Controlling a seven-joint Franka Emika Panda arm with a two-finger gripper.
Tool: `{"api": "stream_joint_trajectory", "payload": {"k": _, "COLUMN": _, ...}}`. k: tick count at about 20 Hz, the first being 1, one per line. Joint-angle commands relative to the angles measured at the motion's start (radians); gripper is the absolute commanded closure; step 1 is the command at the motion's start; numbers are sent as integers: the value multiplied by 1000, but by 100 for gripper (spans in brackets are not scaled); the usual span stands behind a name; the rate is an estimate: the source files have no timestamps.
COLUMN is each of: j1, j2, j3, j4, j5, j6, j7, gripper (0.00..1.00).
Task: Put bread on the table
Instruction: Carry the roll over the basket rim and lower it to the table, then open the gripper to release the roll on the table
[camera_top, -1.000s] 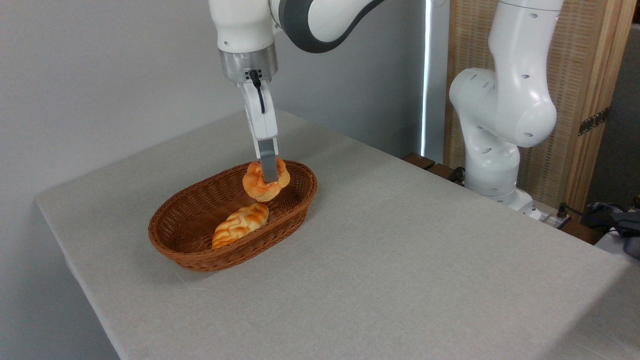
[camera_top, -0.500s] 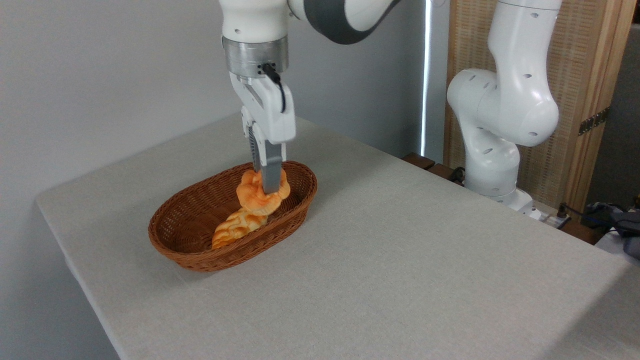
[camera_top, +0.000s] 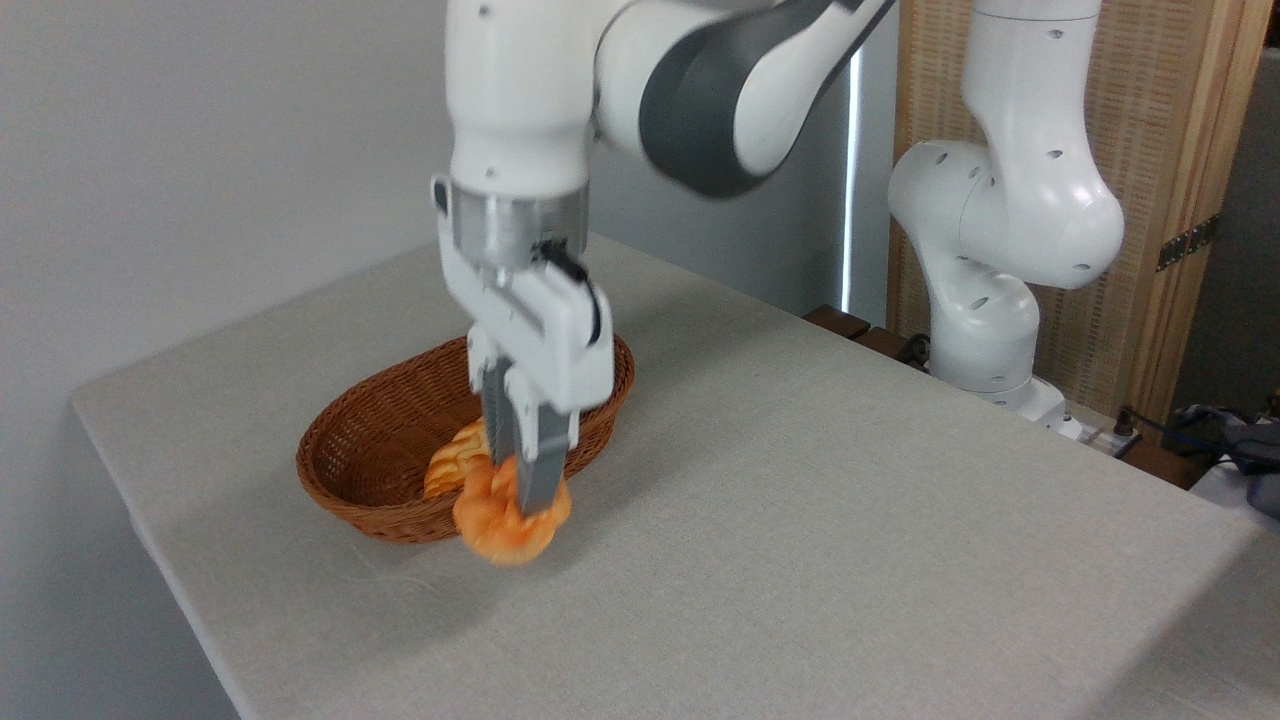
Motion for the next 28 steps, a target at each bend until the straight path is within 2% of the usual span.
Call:
{"api": "stream_joint_trajectory", "payload": {"k": 1, "j1": 3, "j2": 79, "j3": -10, "j4": 17, "j5": 44, "j6": 78, "j7": 4, "gripper": 61}}
{"api": "stream_joint_trajectory", "payload": {"k": 3, "j1": 1, "j2": 106, "j3": -12, "j4": 17, "j5": 53, "j6": 111, "j7": 4, "gripper": 42}}
{"api": "stream_joint_trajectory", "payload": {"k": 5, "j1": 1, "j2": 123, "j3": -23, "j4": 17, "j5": 55, "j6": 160, "j7": 4, "gripper": 28}}
{"api": "stream_joint_trajectory", "payload": {"k": 8, "j1": 1, "j2": 134, "j3": -23, "j4": 17, "j5": 58, "j6": 211, "j7": 7, "gripper": 16}}
{"api": "stream_joint_trajectory", "payload": {"k": 9, "j1": 1, "j2": 142, "j3": -23, "j4": 17, "j5": 58, "j6": 237, "j7": 7, "gripper": 2}}
{"api": "stream_joint_trajectory", "payload": {"k": 13, "j1": 1, "j2": 145, "j3": -23, "j4": 17, "j5": 76, "j6": 257, "j7": 2, "gripper": 0}}
{"api": "stream_joint_trajectory", "payload": {"k": 19, "j1": 1, "j2": 132, "j3": -17, "j4": 24, "j5": 58, "j6": 254, "j7": -8, "gripper": 0}}
{"api": "stream_joint_trajectory", "payload": {"k": 20, "j1": 3, "j2": 128, "j3": -16, "j4": 30, "j5": 44, "j6": 250, "j7": -16, "gripper": 0}}
{"api": "stream_joint_trajectory", "payload": {"k": 23, "j1": 3, "j2": 122, "j3": -15, "j4": 55, "j5": -69, "j6": 239, "j7": -63, "gripper": 0}}
{"api": "stream_joint_trajectory", "payload": {"k": 26, "j1": 3, "j2": 122, "j3": -10, "j4": 105, "j5": -146, "j6": 164, "j7": -99, "gripper": 0}}
{"api": "stream_joint_trajectory", "payload": {"k": 28, "j1": 17, "j2": 122, "j3": -10, "j4": 136, "j5": -161, "j6": 91, "j7": -100, "gripper": 0}}
